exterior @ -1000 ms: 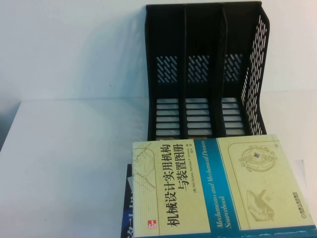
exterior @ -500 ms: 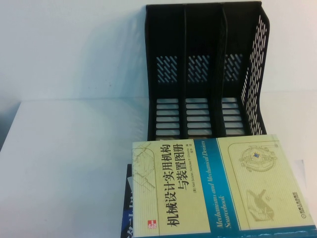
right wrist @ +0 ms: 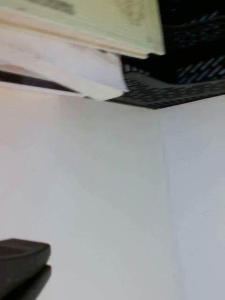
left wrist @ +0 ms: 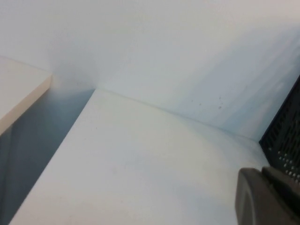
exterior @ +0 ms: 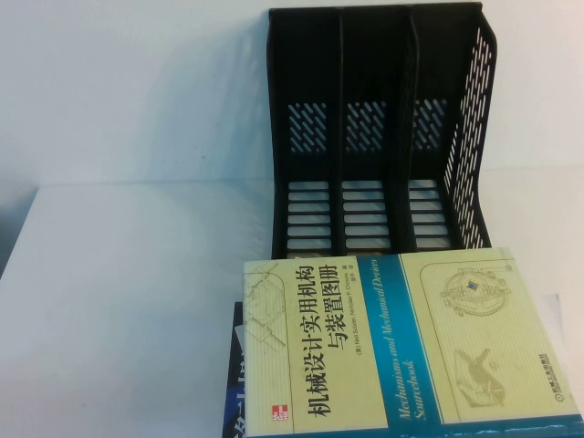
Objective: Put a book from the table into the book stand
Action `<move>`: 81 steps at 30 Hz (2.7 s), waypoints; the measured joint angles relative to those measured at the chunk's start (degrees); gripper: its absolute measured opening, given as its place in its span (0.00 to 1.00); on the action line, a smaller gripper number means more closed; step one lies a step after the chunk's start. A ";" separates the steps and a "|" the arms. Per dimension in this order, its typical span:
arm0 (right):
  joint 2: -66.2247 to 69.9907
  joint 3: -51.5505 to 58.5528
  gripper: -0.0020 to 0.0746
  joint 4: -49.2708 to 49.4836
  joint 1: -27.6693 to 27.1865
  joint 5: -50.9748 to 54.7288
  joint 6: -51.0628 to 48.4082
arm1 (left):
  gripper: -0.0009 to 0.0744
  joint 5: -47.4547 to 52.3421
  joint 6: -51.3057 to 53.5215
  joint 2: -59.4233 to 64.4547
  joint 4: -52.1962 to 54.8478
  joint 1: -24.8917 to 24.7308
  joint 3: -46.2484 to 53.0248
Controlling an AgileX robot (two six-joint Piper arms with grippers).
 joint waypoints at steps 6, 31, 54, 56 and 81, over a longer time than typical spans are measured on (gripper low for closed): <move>0.00 0.05 0.03 4.13 0.00 -13.50 0.00 | 0.01 -8.34 -3.00 0.00 -6.07 0.00 0.00; 0.00 -10.32 0.03 -0.90 0.00 -38.79 11.21 | 0.01 -42.40 -20.66 0.00 1.05 0.00 -0.13; 31.62 -51.31 0.03 -15.13 2.46 13.86 11.60 | 0.01 7.88 -8.58 28.11 7.79 -9.76 -38.91; 31.77 -48.98 0.03 -11.46 4.34 14.46 11.26 | 0.01 8.74 -8.58 28.11 7.65 -11.13 -38.91; 67.68 -43.41 0.03 24.17 7.05 23.70 -28.77 | 0.01 32.57 46.36 65.16 -47.18 -4.64 -42.44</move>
